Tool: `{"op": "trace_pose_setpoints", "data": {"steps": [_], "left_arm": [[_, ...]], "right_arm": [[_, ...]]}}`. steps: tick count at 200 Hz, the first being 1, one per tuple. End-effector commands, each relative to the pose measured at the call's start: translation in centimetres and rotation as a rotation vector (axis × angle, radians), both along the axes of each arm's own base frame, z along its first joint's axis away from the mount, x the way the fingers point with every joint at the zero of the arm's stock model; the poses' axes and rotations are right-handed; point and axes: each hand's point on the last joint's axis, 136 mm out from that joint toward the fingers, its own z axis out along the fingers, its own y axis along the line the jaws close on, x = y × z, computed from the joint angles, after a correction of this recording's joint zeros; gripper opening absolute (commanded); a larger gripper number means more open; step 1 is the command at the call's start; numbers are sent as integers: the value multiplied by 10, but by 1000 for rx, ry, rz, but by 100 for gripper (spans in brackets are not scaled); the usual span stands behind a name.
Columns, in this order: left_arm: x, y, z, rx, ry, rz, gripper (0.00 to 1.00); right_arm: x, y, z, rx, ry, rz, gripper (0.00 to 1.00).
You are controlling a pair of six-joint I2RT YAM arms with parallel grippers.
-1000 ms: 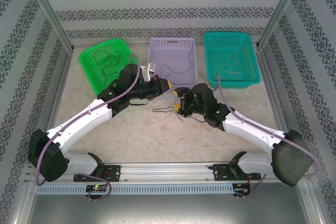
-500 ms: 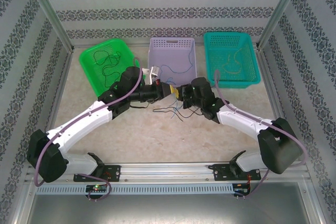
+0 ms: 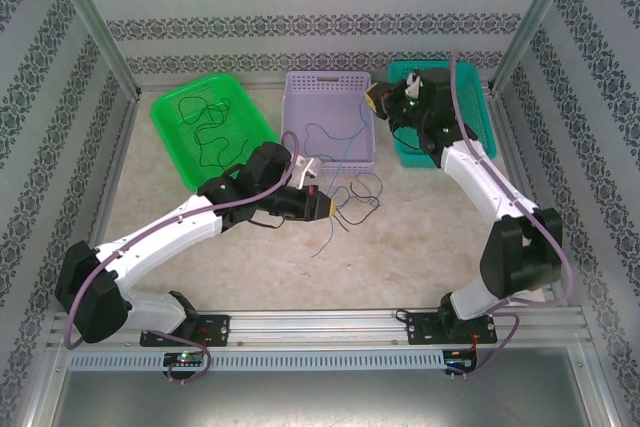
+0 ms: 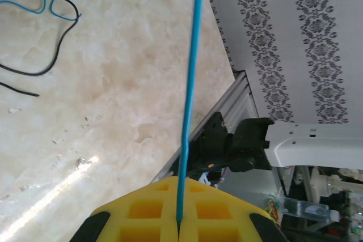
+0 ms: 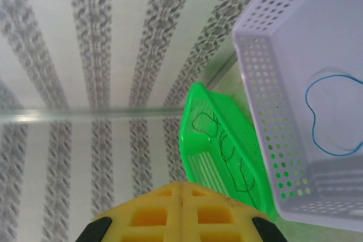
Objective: Untangle the cables
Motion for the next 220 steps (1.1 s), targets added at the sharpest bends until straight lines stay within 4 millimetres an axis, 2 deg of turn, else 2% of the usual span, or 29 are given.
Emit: {"op": "trace_pose_setpoints", "data": {"steps": [1,17,36,73,96,126,147,167,197,220], "left_arm": [[-40,0,-32,104,99,-132,0],[-39,-2,-38,147,92,-144,0],[-28,-2,-38,202,64,-120,0],[-1,-6,-27,268,-23,-80,0],[25,6,-28,405,-96,-25,0],[81,39,-23,585,-174,124,0],[128,56,-10,600,-218,235,0],[170,67,-8,607,-253,314,0],[230,72,-10,585,-320,423,0],[272,65,-11,562,-360,471,0]], "right_arm": [[27,-19,27,-165,-177,6,0],[34,-16,38,-197,-220,26,0],[40,-8,48,-223,-258,74,0],[50,2,58,-301,-322,109,0],[62,3,59,-323,-344,103,0],[81,5,61,-336,-379,81,0],[96,9,62,-349,-409,64,0],[112,12,57,-364,-416,43,0],[134,14,41,-394,-422,8,0],[148,13,24,-417,-401,-6,0]]}}
